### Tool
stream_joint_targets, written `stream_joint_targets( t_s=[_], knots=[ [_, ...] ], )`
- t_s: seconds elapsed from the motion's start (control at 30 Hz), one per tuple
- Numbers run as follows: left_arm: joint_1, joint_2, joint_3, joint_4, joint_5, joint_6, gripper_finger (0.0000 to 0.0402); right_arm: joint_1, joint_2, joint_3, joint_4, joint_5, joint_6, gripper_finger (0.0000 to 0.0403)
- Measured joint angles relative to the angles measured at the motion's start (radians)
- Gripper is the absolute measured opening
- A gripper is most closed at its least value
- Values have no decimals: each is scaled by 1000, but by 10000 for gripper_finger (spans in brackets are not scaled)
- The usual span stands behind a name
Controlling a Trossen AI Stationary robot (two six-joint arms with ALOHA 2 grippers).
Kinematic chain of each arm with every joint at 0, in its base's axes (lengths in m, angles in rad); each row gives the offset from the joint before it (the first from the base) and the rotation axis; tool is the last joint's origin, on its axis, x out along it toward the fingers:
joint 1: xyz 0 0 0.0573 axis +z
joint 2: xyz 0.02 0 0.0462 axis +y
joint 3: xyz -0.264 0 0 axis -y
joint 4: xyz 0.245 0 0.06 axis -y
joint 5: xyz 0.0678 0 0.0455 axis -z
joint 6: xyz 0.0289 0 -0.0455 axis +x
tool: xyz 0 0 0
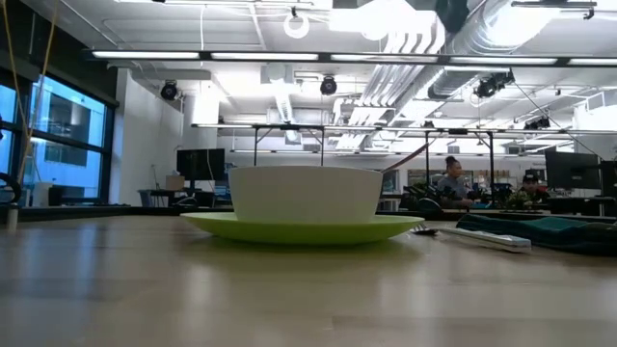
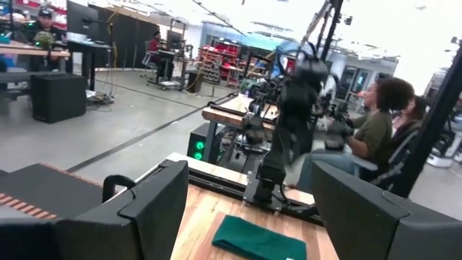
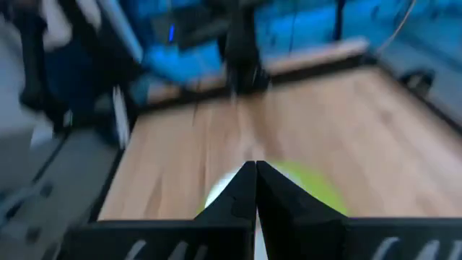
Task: Set table place
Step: Return to Home Position
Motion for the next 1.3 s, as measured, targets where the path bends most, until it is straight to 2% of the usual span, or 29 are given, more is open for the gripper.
stream_joint_targets(
  t_s=[0.17,0.4,0.67,1.03,1.1,1.17,1.3],
  knots=[
    [0,0,0,-28,36,26,275,-48,-77,-14,104,20,8,0],
    [0,0,0,-63,110,39,275,-50,-123,-18,154,19,-8,0],
    [0,0,0,-64,112,87,275,-50,-125,-18,153,18,-8,0],
    [0,0,0,-65,108,80,272,-50,-125,-19,153,17,-8,0],
    [0,0,0,-70,124,81,252,-50,-125,-19,153,17,-8,0],
    [0,0,0,-73,153,85,211,-50,-125,-19,153,17,-3,0],
    [0,0,0,-75,207,88,79,-50,-125,-19,153,17,-2,0]
  ],
)
